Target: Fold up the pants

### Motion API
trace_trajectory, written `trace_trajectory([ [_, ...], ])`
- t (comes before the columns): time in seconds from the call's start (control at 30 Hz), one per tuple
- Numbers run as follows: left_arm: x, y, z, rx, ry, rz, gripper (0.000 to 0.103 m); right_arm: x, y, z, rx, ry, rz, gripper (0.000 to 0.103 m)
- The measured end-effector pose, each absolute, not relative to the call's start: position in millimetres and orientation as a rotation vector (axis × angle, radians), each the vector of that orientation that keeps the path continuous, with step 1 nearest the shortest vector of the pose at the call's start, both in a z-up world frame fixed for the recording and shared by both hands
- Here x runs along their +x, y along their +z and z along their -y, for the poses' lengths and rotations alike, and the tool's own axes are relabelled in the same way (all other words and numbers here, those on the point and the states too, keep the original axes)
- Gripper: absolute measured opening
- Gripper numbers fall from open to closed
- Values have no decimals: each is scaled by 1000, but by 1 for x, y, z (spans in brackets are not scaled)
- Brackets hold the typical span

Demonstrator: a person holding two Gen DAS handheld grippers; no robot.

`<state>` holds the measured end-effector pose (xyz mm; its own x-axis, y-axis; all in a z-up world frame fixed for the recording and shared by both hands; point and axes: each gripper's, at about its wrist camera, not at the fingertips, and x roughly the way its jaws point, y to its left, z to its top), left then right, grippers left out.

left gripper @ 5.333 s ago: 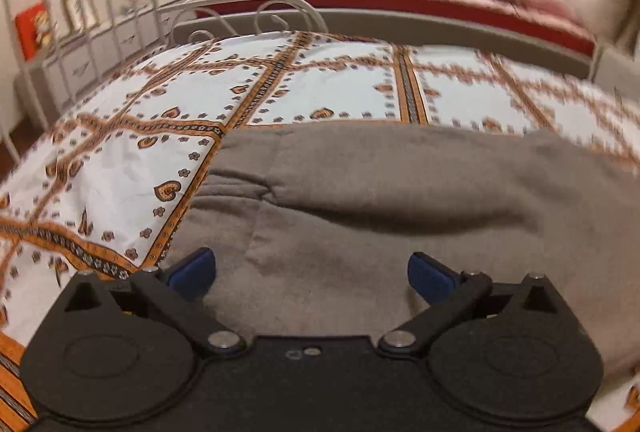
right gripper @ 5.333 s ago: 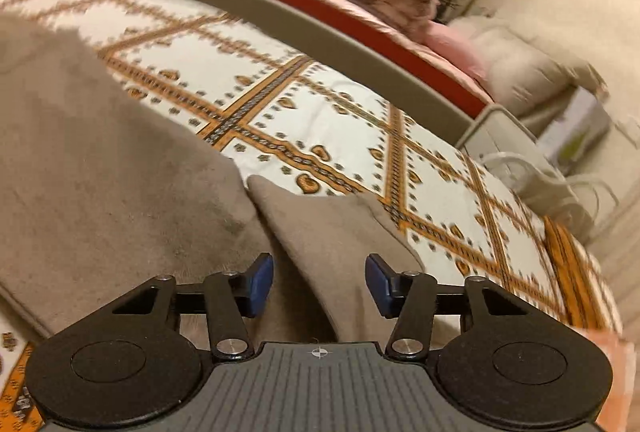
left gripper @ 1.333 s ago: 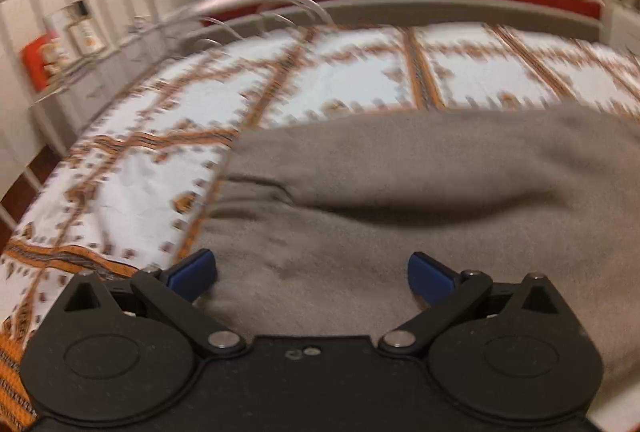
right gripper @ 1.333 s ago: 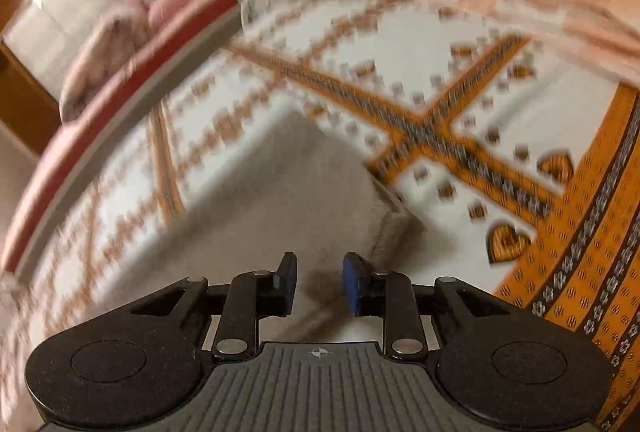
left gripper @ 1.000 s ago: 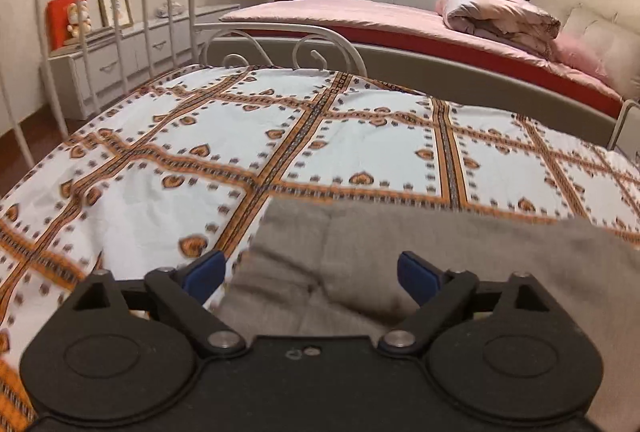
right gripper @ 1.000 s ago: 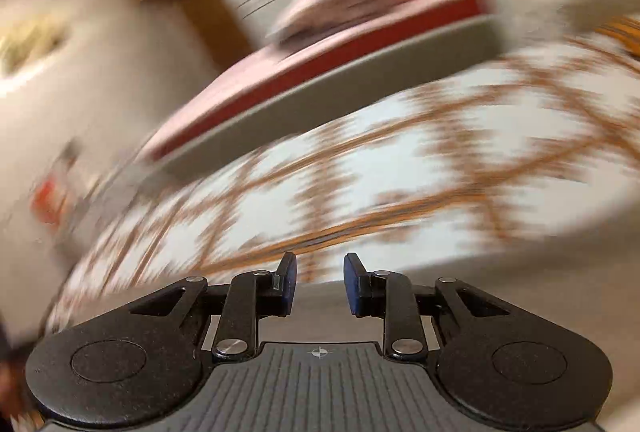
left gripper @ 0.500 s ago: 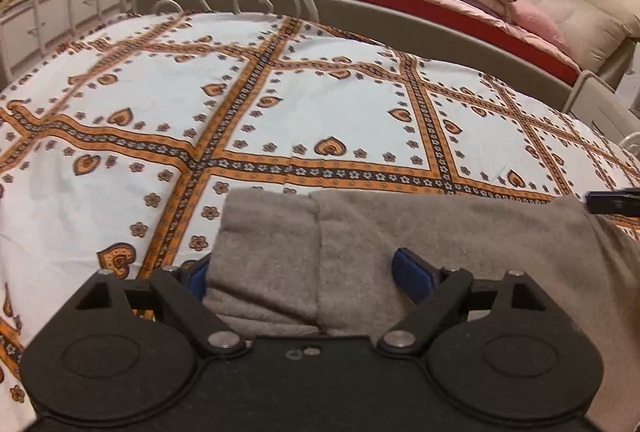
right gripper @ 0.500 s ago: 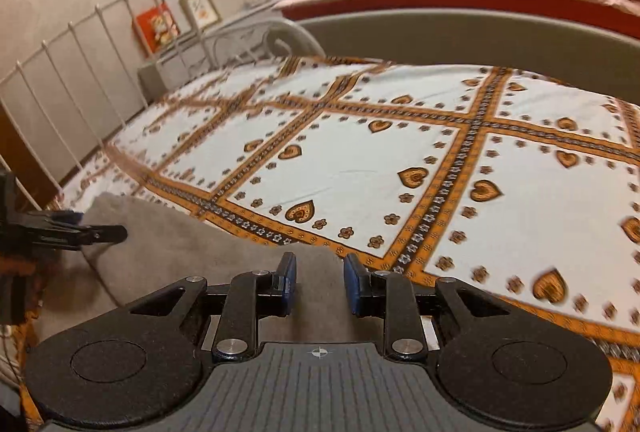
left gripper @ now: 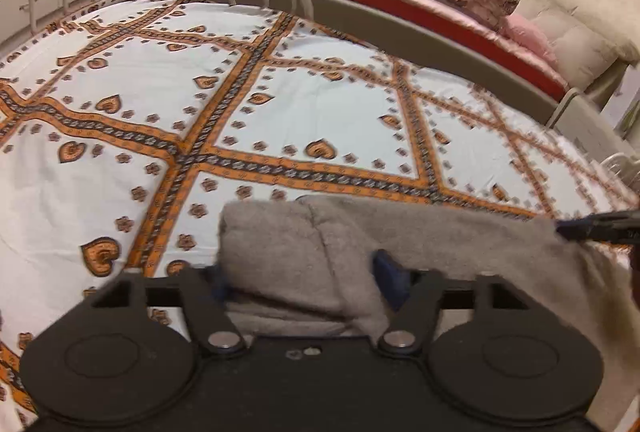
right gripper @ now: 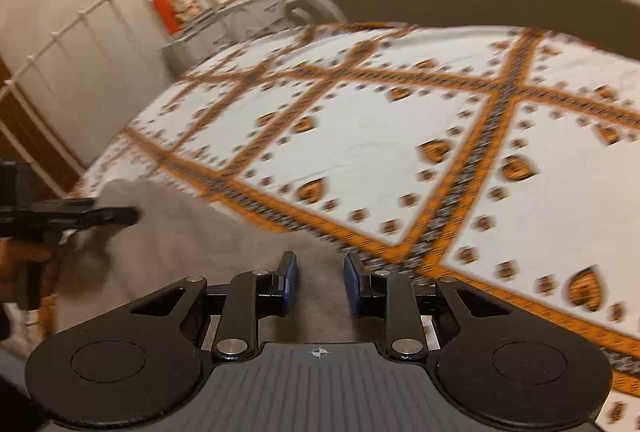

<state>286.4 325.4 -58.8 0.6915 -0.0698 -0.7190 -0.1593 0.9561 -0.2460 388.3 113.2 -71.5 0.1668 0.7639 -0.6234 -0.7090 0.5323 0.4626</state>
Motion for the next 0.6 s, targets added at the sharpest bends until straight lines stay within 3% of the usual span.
trace_trajectory([
  [0.03, 286, -58, -323, -288, 54, -807, 48, 386, -70, -115, 62, 1066, -931, 21],
  [0.07, 285, -58, -320, -263, 56, -803, 48, 383, -66, -115, 61, 1088, -913, 2],
  [0.17, 280, -50, -314, -216, 70, -758, 39, 372, -47, -113, 42, 1094, -801, 2],
  [0.23, 277, -42, -310, -170, 98, -706, 25, 370, -37, -110, 44, 1064, -731, 1],
  [0.3, 280, -43, -306, -114, 119, -701, 24, 373, -37, -113, 33, 1003, -704, 1],
  [0.37, 288, -56, -303, -88, 130, -752, 27, 379, -55, -126, -24, 944, -782, 1],
  [0.53, 281, -45, -314, -136, 217, -717, 69, 356, -50, -109, -20, 946, -721, 1],
  [0.6, 273, -29, -313, -113, 261, -689, 68, 340, -40, -98, -4, 970, -660, 1],
])
